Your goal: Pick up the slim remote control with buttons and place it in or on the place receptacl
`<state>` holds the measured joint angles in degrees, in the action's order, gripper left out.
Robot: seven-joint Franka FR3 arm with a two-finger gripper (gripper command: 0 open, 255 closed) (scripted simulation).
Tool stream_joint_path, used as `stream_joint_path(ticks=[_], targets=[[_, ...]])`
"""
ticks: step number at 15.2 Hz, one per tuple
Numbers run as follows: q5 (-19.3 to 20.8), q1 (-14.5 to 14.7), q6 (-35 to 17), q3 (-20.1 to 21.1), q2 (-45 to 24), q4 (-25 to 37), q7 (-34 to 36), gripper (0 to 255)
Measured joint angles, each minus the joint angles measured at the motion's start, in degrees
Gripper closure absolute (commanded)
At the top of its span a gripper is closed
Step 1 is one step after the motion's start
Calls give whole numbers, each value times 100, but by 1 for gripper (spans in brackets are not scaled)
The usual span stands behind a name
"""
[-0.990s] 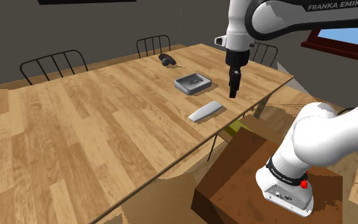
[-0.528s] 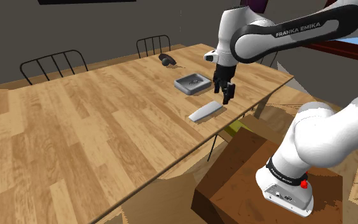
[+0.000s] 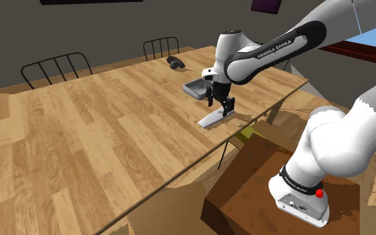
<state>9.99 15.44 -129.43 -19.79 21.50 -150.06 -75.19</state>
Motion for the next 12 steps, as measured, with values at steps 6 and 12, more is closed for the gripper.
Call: stream_joint_path(ticks=[6,12], targets=[[-31,48,-603,-135,-382,-201,-222,0],[-52,63,-765,-159,-501,-242,-243,0]])
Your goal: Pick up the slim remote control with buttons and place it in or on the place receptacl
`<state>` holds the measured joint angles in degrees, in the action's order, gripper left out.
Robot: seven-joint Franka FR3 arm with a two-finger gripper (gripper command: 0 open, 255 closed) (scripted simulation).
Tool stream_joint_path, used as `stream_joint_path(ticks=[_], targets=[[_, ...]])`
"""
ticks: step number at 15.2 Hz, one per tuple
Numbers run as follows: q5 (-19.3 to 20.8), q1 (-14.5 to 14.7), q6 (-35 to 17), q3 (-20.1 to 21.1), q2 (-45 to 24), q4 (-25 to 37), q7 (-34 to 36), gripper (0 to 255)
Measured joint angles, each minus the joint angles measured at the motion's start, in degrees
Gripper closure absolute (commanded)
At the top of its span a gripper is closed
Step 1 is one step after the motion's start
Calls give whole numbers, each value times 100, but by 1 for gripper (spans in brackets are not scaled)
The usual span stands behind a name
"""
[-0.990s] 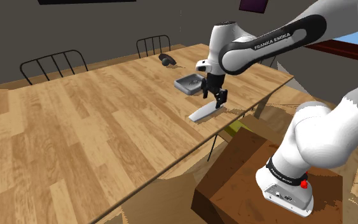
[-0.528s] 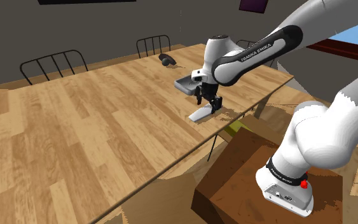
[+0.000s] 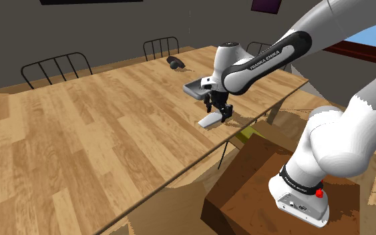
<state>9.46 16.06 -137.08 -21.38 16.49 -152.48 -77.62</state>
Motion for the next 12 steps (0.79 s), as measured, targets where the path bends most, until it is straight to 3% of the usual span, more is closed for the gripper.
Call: stream_joint_path(ticks=[1,2,12], targets=[[0,0,-2,0,-2,0,0,0],[-1,0,-3,-1,-3,0,-1,255],[-2,0,-3,-1,-4,2,-1,255]])
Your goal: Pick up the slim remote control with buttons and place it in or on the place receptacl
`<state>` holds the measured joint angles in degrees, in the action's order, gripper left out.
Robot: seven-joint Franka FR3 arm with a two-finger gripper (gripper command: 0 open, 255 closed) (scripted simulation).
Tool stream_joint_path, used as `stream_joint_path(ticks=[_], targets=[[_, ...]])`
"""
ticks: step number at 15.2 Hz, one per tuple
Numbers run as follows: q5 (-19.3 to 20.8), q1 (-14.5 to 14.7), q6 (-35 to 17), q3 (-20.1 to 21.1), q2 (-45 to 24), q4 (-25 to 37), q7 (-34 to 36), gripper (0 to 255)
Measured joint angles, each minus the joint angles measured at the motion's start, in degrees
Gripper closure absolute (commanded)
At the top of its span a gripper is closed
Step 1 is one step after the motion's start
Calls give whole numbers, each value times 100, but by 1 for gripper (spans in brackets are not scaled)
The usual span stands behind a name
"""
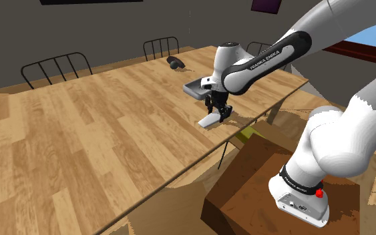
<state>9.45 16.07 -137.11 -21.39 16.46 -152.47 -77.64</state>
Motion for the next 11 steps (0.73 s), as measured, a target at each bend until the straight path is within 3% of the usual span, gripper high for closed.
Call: stream_joint_path(ticks=[11], targets=[[69,-52,929,136,593,346,74,255]])
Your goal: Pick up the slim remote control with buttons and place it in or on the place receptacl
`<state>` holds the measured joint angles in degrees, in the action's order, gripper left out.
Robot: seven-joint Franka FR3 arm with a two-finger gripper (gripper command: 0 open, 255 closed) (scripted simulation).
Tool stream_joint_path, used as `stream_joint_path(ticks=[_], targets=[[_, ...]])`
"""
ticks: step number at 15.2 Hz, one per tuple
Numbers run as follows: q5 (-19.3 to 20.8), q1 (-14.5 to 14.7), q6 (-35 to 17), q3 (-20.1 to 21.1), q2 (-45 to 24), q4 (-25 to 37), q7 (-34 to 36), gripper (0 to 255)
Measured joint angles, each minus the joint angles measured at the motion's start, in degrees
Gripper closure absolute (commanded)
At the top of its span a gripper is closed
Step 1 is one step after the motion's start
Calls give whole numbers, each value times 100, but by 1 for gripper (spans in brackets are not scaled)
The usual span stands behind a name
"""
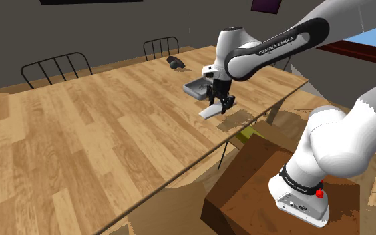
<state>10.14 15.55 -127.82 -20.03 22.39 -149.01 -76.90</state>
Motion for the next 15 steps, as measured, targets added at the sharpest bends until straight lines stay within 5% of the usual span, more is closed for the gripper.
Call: stream_joint_path(ticks=[12,15], targets=[[-27,-4,1061,155,458,608,29,255],[-78,-4,1060,-31,78,1000,-214,255]])
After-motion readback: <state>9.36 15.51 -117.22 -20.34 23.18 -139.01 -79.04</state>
